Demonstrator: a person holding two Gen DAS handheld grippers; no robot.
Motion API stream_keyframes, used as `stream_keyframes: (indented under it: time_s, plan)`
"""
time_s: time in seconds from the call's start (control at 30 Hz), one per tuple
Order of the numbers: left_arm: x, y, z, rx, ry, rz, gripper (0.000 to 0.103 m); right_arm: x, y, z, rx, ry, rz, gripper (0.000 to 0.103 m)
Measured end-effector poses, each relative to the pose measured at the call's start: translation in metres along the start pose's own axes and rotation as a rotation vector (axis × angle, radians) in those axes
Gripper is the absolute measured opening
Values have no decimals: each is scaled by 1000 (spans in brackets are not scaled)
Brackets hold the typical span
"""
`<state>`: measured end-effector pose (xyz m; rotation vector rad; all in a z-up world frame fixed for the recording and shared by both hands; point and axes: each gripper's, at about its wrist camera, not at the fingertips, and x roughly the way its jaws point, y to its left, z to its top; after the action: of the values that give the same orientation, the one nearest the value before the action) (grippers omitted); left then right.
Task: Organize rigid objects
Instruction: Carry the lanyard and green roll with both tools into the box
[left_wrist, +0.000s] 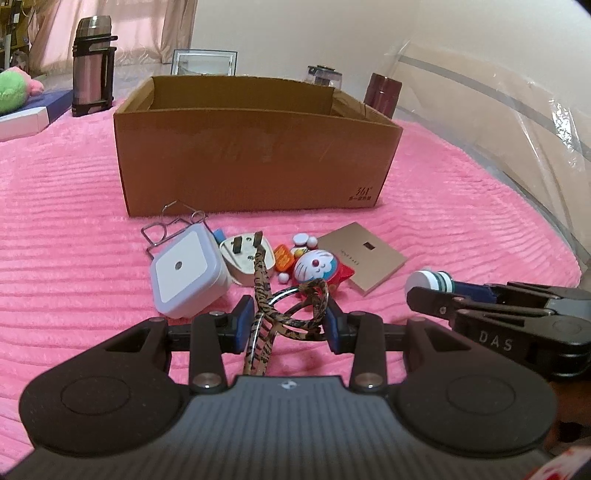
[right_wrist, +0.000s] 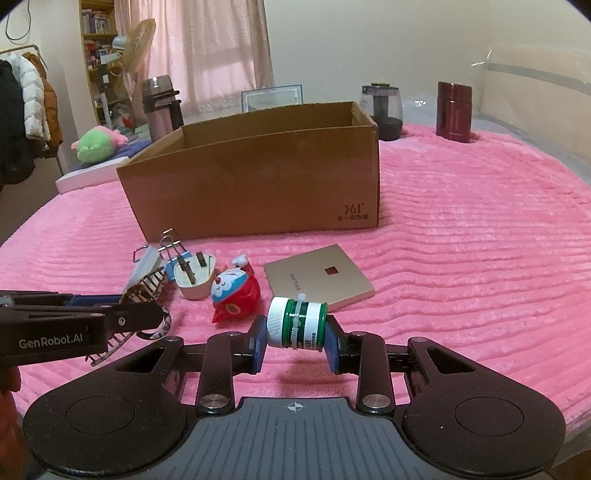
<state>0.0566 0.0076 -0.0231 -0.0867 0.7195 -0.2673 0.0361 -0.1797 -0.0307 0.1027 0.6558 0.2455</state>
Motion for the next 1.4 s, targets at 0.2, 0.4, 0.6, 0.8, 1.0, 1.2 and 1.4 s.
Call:
stream_keyframes:
  time_s: [0.2,0.4,0.6,0.8,1.0,1.2,1.4]
  plan:
    - [-4,-4,5,11,-6,3,34,-6,-1,5,-9,-8,11,29]
    - [-8,-8,18,44,-19,4,34,-7,-2,15,-35,-13,31,29]
    - [-12,-9,43,89,-43,-3,34,-7,-4,35,-62,-36,42,29]
    - [-18,-5,73,116,-70,-25,34,-6,-7,69,-93,-70,63,29]
    - [-21,3,109,145,-92,-41,34,0,-10,112,-121,-87,95,29]
    - [-19,13,155,185,-106,-51,34,17,-13,165,-177,-102,113,29]
    - [9,23,207,249,-82,-31,34,50,-12,216,-235,-88,144,29]
